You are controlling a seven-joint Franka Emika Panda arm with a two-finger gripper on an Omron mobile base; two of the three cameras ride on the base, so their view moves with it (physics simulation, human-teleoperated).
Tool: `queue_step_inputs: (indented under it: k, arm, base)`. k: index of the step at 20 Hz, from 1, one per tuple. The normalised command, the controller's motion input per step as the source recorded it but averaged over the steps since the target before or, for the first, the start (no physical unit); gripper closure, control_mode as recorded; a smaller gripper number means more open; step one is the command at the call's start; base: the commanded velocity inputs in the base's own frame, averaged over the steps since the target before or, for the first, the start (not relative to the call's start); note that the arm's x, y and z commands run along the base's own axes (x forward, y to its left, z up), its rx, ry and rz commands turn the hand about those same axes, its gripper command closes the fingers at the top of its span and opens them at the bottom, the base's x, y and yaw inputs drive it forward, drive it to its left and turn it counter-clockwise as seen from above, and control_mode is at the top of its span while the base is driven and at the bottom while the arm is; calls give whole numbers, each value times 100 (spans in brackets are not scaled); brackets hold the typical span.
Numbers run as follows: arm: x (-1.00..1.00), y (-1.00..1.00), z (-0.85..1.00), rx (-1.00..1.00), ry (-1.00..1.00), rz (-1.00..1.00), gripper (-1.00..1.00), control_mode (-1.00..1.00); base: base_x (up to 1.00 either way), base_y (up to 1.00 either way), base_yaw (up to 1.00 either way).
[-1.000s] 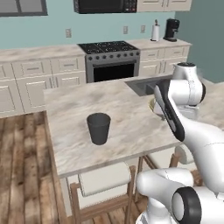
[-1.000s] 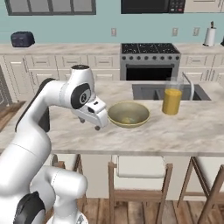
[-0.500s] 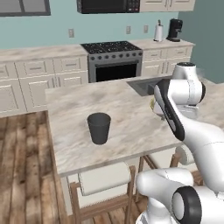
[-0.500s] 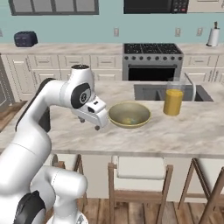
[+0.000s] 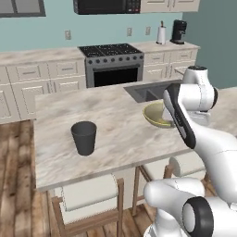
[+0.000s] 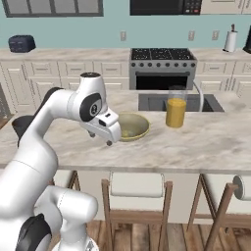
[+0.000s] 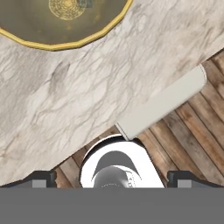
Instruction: There are two ice cubes in the ice bowl. Place both ice cubes in the glass cup.
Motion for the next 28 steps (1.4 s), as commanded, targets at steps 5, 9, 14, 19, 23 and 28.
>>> queue_step_inputs:
  k: [5,9,14,19,23,28]
  arm:
    - [0,0,0,0,0,0,-100,100]
    - [0,0,0,0,0,0,-100,100]
    - [0,0,0,0,0,0,-100,100]
    - [0,0,0,0,0,0,-100,100]
    - [50,-6,5,0,4,-2,-100,-100]
    - [83,-59,7,1,12,-4,-100,-100]
  base:
    - [90,59,-8]
    - [10,76,11]
    - [67,2,0]
    - [100,1,0]
    - [50,0,0]
    - [0,0,0]
